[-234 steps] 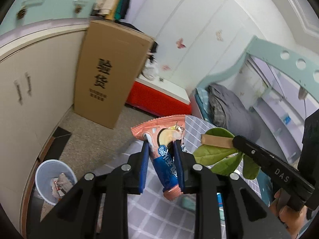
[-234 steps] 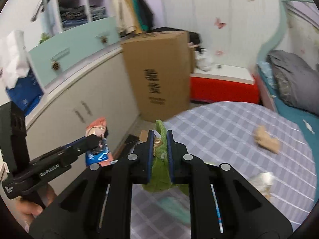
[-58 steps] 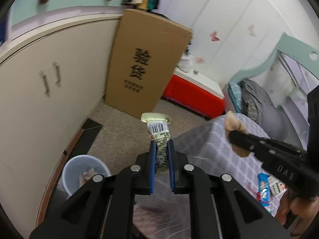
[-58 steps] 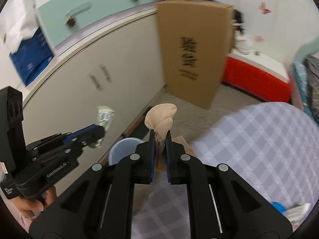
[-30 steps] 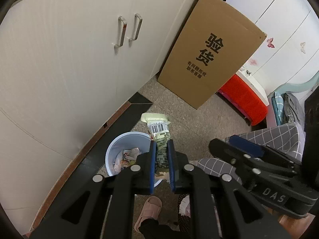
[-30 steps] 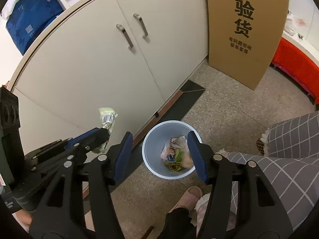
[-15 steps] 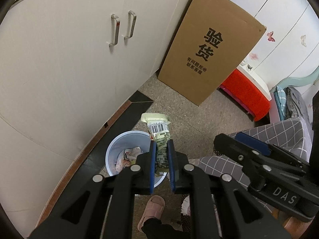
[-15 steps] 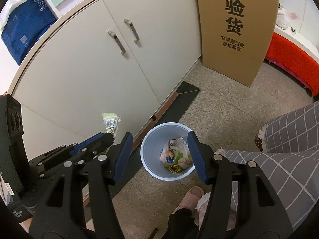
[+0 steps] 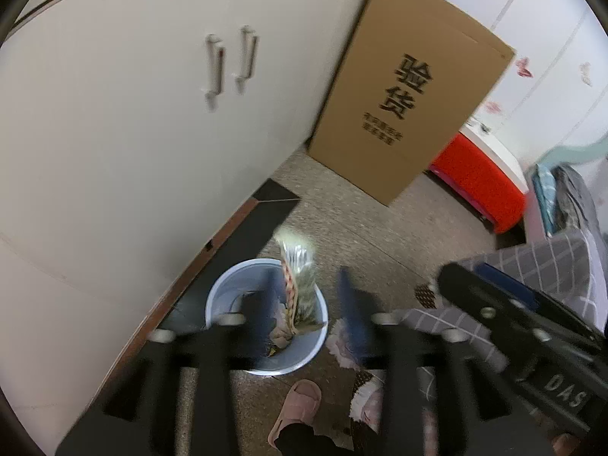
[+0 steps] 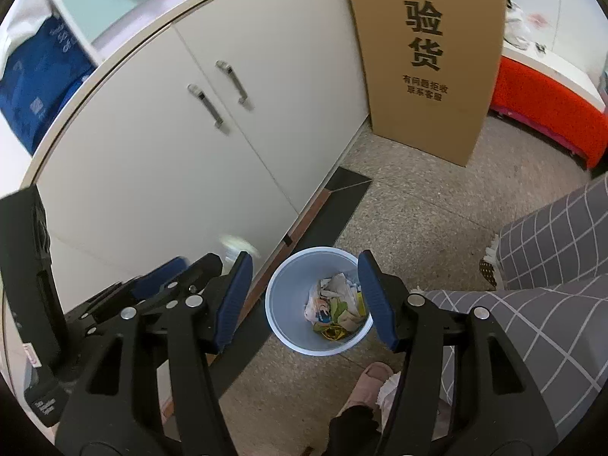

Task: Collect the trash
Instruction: 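Open the left gripper to drop the wrapper into the wastebasket, then move both grippers back over the table toward the remaining trash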

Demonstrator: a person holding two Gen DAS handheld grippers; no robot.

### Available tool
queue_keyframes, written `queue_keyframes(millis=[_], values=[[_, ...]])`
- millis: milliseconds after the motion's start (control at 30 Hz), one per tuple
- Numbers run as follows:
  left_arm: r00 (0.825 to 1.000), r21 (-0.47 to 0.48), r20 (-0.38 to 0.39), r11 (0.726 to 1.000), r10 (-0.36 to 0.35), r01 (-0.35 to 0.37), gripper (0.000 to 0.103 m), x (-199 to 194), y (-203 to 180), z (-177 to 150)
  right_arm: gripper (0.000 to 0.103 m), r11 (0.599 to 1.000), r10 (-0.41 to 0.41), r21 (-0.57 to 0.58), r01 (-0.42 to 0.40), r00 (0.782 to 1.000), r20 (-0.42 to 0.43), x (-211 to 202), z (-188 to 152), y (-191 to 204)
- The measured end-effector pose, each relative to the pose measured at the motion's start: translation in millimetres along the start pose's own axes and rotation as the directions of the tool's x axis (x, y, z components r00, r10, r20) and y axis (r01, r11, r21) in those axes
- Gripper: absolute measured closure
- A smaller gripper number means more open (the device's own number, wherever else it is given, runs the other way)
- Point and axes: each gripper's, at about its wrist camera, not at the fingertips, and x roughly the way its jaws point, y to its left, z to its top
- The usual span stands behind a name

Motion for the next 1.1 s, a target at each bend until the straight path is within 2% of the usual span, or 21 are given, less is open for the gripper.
queue_keyframes(millis=[67, 367, 533, 733, 900, 1100], values=[[1.000, -0.015, 0.016, 1.000, -0.001, 0.001, 0.041, -2, 4, 0, 0.046, 1.000, -0.003, 0.005, 0.003, 1.000, 0.001, 0, 0, -1], [1.000, -0.022, 0.013, 1.000, 0.009, -0.009, 0.041, -8, 4, 0, 0.045, 1.000, -0.003, -0.009, 0.003, 1.000, 0.009, -5, 0, 3], [0.999, -0.023, 0.046, 1.000, -0.014, 0.015, 0.041, -31, 1, 1, 0.045, 1.000, 0.005, -0.029, -0.003, 0.999, 0.046, -31, 1, 8], [0.990, 0.027, 0.119, 0.997, -0.071, 0.068, 0.041, -84, -25, -6, 0.043, 0.999, -0.002, -0.037, 0.007, 0.990, 0.140, -103, -3, 2], [0.976, 0.135, 0.160, 0.982, -0.150, 0.129, 0.041, -131, -73, -28, 0.042, 0.999, -0.034, -0.011, 0.037, 0.975, 0.221, -170, -20, -20], [0.955, 0.301, 0.123, 0.927, -0.271, 0.224, 0.041, -172, -149, -70, 0.041, 0.994, -0.105, 0.044, 0.097, 0.958, 0.267, -242, -57, -74]])
